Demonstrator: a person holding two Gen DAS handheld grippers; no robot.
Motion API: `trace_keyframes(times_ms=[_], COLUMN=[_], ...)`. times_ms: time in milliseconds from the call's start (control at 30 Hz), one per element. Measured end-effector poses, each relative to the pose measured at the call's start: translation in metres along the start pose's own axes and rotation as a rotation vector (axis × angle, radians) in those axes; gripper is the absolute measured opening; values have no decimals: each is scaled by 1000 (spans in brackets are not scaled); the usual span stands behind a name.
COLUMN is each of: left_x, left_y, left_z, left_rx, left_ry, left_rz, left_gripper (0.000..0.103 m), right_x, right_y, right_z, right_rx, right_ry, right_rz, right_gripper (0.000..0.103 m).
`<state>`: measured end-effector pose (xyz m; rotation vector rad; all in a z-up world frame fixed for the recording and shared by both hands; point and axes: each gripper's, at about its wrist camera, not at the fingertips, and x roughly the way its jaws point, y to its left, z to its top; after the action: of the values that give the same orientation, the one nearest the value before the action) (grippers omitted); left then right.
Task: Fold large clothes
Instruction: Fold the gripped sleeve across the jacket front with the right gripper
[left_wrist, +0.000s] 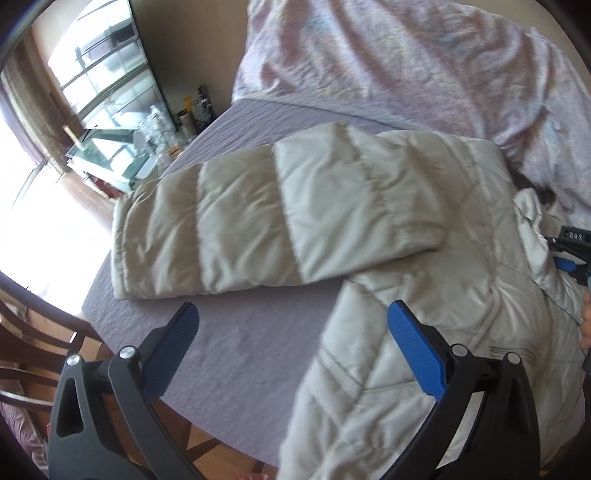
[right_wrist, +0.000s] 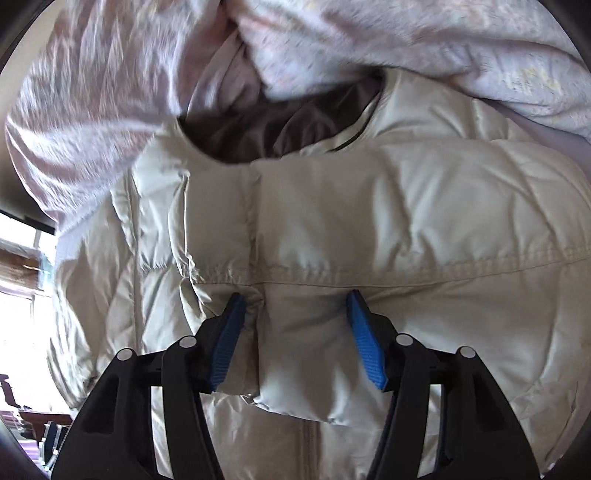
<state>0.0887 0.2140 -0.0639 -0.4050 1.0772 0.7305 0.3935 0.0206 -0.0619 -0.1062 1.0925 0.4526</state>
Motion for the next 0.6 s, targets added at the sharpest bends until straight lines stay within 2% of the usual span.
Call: trace_keyframes(times_ms=[133,233,400,600], left_x=[11,22,38,51], left_y=[19,37,68,124], left_z=[4,9,16,29], left_rx=[-32,-56,-93,-185], left_ry=[16,26,48,53], left_rz=[21,27,15,61], left_gripper=[101,101,101,101], right_x=[10,12,19,15], right_y=[14,20,28,26], right_z=[-2,-1,2,-3], right_rx=[-31,-47,-64,-67], right_ry=[11,20,27,26], right_rz=[-88,-124,-122,-110], right_gripper=[66,66,66,66])
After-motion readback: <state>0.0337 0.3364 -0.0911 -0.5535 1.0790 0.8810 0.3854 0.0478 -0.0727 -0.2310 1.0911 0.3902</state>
